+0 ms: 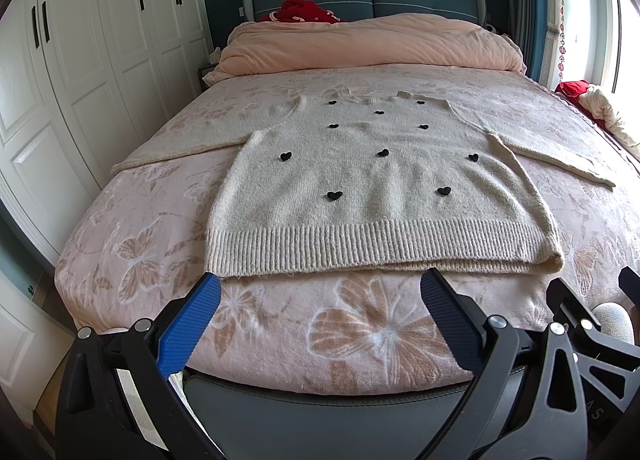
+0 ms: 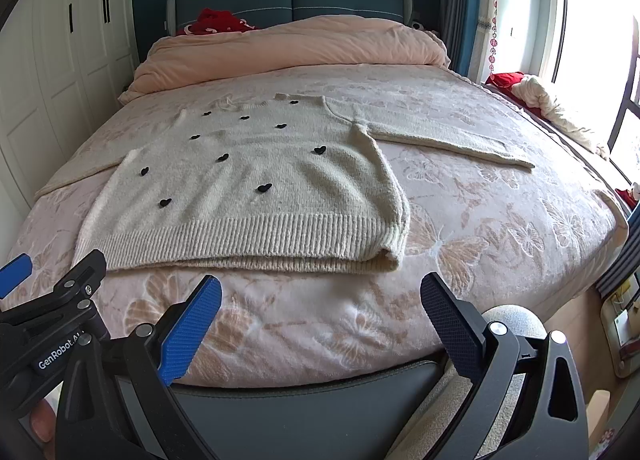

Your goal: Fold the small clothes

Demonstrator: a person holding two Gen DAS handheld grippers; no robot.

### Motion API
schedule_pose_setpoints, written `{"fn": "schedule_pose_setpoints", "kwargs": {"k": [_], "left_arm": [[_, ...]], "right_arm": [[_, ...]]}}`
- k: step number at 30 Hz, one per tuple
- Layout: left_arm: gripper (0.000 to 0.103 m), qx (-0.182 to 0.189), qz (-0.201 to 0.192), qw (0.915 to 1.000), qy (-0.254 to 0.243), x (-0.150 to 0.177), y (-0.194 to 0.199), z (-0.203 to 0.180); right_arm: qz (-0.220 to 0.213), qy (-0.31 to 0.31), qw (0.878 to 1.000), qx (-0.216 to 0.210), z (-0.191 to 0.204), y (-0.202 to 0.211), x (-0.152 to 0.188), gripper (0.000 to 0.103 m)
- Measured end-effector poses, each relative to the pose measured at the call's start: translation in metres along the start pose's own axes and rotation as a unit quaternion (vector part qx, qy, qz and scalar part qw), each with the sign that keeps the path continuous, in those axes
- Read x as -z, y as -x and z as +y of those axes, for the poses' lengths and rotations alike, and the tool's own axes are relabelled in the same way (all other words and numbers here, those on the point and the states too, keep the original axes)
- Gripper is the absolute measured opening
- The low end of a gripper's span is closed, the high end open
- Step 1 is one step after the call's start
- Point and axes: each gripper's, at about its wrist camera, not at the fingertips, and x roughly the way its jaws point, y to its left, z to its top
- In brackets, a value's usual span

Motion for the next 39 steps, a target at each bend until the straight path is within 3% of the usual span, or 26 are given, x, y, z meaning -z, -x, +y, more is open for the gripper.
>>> {"fn": "schedule_pose_setpoints", "kwargs": {"k": [15, 19, 21, 25, 34, 37, 39], "left_arm": [[0.097, 0.002, 0.005, 1.0, 0.002, 0.001, -0.002, 0.004], [0.098, 0.032, 0.02, 0.999, 0.022, 0.004, -0.008, 0.013], [0.098, 0.043, 0.027, 0.998, 0.037, 0.004, -0.012, 0.018], [0.098, 0.041, 0.044, 0.9969, 0.051, -0.002, -0.028, 0.028], [0.098, 0.036, 0.049, 0.9963, 0.06, -0.034, -0.064, 0.02], [0.098, 0.036, 0.055, 0.9959, 0.063, -0.042, -0.079, 0.013], [0.098, 0.033, 0.063, 0.9955, 0.063, -0.046, -0.088, 0.008]], "right_arm": [[0.006, -0.002, 1.0, -0.005, 0.0, -0.001, 0.005, 0.098], [0.034, -0.014, 0.999, -0.03, -0.007, -0.016, 0.012, 0.098], [0.051, -0.034, 0.997, -0.044, -0.024, -0.031, 0.01, 0.098], [0.063, -0.102, 0.992, -0.032, -0.088, -0.064, -0.018, 0.098], [0.04, -0.301, 0.953, 0.002, -0.282, -0.17, -0.108, 0.097], [0.037, -0.371, 0.928, -0.01, -0.333, -0.212, -0.119, 0.087], [0.047, -0.435, 0.899, -0.026, -0.363, -0.241, -0.116, 0.078]]}}
